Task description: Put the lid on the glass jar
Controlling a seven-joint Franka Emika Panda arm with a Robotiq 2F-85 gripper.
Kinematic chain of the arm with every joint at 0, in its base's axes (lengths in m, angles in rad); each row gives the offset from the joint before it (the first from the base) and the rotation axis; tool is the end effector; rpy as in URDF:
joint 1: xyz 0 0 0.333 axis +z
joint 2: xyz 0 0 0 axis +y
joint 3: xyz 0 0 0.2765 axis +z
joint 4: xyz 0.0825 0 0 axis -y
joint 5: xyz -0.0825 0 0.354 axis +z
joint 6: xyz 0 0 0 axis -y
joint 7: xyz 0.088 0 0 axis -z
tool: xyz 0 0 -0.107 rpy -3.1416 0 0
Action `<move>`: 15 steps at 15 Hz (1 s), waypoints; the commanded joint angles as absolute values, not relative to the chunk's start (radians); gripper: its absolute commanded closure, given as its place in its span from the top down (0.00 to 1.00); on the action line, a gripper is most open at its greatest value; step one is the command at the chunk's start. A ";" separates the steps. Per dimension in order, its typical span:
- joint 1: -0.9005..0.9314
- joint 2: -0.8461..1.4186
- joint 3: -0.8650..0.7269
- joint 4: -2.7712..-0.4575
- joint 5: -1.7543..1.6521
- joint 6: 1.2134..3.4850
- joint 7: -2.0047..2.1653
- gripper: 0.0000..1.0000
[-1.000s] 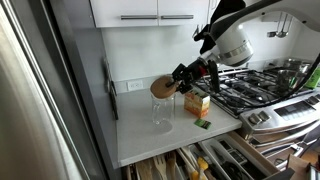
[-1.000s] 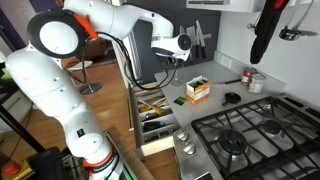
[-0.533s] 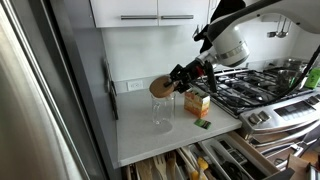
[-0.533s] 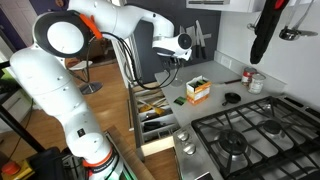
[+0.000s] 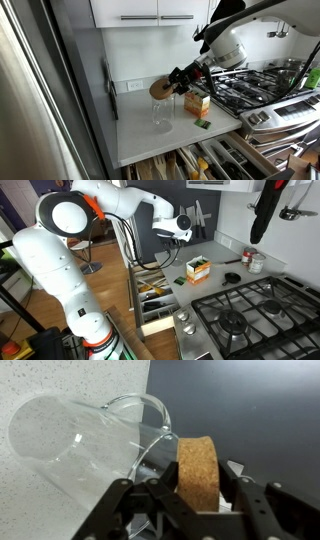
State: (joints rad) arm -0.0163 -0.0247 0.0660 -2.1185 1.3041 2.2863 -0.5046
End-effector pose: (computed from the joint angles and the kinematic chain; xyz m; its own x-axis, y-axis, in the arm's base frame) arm 0.5371 0.0491 0.4325 0.9010 -0.3819 0.2058 -0.0372 -0.5405 -0.8405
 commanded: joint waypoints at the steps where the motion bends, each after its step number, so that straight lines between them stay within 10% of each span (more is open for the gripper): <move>1: 0.002 -0.015 0.053 -2.102 1.272 2.309 -0.463 0.18; 5: 0.002 -0.015 0.052 -2.100 1.257 2.309 -0.448 0.18; 9: 0.000 -0.018 0.048 -2.090 1.208 2.299 -0.418 0.69; 15: -0.001 -0.025 0.044 -2.077 1.142 2.289 -0.374 1.00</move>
